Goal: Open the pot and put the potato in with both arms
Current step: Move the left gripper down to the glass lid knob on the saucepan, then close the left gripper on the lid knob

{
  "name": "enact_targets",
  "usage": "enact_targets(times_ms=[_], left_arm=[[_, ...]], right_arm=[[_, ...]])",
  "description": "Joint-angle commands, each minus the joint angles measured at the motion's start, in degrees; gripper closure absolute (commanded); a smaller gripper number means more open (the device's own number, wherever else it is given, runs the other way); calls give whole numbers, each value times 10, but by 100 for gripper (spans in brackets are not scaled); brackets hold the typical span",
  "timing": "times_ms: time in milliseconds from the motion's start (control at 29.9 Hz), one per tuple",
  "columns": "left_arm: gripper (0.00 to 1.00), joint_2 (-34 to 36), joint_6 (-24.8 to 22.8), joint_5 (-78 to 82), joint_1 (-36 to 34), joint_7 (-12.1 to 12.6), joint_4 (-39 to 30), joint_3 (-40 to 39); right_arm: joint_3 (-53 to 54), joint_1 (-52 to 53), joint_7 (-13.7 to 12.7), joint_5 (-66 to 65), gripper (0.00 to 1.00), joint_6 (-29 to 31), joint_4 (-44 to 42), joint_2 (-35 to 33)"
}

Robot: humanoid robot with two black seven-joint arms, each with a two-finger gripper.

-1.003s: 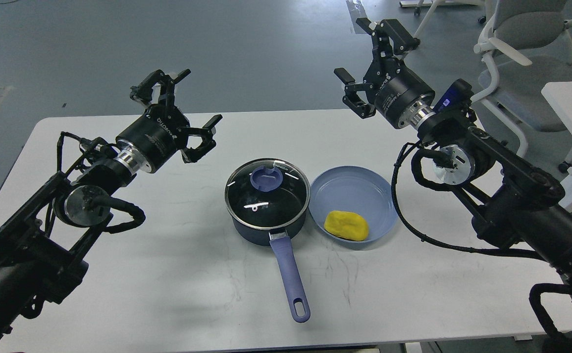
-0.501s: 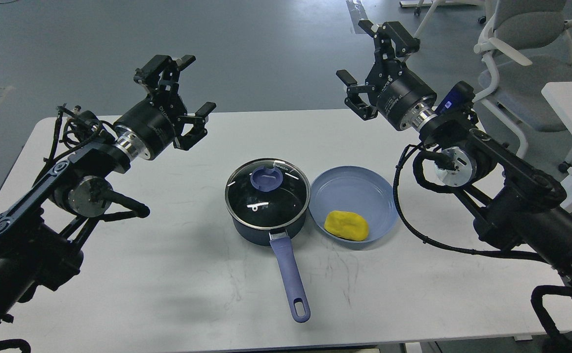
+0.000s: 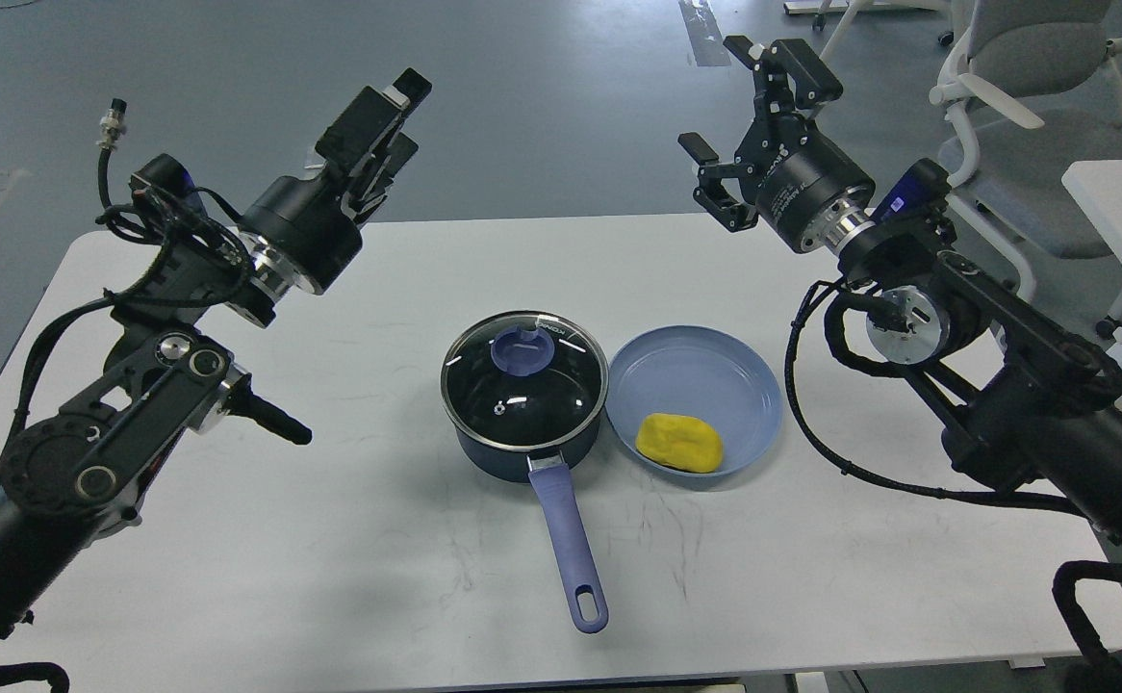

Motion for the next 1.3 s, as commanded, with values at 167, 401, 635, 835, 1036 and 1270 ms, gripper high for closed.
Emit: enact_targets(times_ms=[167,401,635,835,1036,1270], left_arm=[[1,11,113,212,-57,-34,9,168],[1,14,114,365,-51,-38,27,208],[1,17,116,460,-49,-39,82,236],[1,8,115,460,-49,-40,85,237],[1,11,115,460,-36,-40,86,242],[1,11,115,460,-28,-40,94,243]], right_arm=[[51,-36,-1,2,0,-1,-1,-12],[102,-58,-4,32,0,-3,-11,-31],[106,-67,-4,43,0,-22,-12,-50],[107,-73,-4,43,0,-22,-13,-60],[108,-77,-4,43,0,-23,-13,-62],[108,-81,-4,43,0,-29,-12,-62]])
